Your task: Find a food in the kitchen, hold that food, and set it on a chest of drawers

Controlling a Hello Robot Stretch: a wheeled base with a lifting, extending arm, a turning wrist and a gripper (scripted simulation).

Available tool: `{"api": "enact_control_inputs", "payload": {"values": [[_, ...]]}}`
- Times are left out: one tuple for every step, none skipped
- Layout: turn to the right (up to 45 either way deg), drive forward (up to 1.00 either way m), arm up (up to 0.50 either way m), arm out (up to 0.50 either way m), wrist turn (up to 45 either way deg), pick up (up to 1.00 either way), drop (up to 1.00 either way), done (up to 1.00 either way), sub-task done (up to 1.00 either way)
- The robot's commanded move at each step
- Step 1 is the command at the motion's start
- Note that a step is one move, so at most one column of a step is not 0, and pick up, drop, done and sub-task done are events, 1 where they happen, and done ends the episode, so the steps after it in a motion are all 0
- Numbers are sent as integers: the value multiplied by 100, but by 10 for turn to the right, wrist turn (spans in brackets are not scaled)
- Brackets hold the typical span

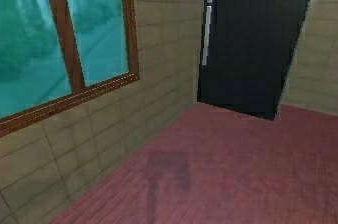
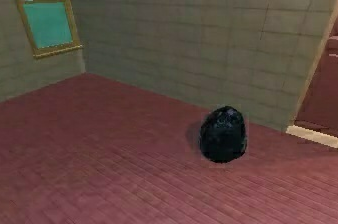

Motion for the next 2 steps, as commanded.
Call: {"api": "enact_control_inputs", "payload": {"values": [[-450, 0, 0, 0, 0, 0, 0, 0, 0], [-90, 0, 0, 0, 0, 0, 0, 0, 0]]}}
